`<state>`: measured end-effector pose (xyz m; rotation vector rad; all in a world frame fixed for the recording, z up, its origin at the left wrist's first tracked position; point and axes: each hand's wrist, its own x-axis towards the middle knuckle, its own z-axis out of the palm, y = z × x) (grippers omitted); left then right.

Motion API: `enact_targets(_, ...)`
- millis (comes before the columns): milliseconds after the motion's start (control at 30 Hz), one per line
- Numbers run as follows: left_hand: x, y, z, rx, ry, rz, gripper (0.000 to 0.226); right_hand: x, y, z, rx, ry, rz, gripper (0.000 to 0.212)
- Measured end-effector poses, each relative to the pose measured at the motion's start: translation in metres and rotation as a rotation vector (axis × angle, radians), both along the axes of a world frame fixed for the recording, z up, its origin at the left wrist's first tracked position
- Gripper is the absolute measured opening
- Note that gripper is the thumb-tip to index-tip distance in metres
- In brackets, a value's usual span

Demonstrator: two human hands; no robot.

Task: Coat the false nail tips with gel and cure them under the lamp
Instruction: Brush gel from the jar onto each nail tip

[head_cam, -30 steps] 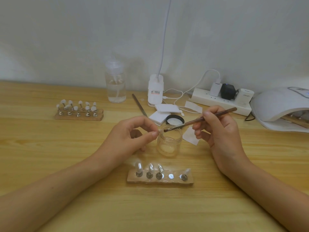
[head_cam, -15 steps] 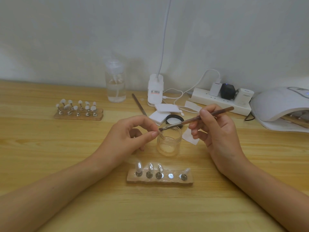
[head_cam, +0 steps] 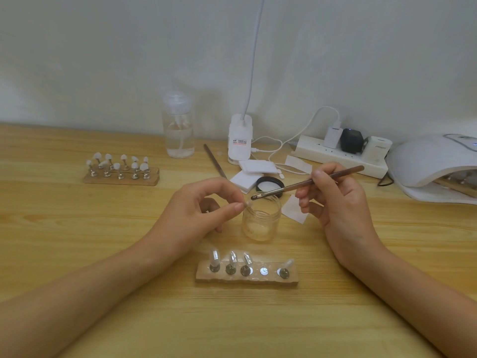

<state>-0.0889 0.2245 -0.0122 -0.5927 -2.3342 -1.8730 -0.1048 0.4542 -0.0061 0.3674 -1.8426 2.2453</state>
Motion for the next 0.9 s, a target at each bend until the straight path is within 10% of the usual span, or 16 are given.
enact_targets(900,0.0017,0.0017,0.0018,-0.014,-0.036,0.02,0.011,0.0019,-0.0021,0.0017,0.035,0.042,-0.016,0.014)
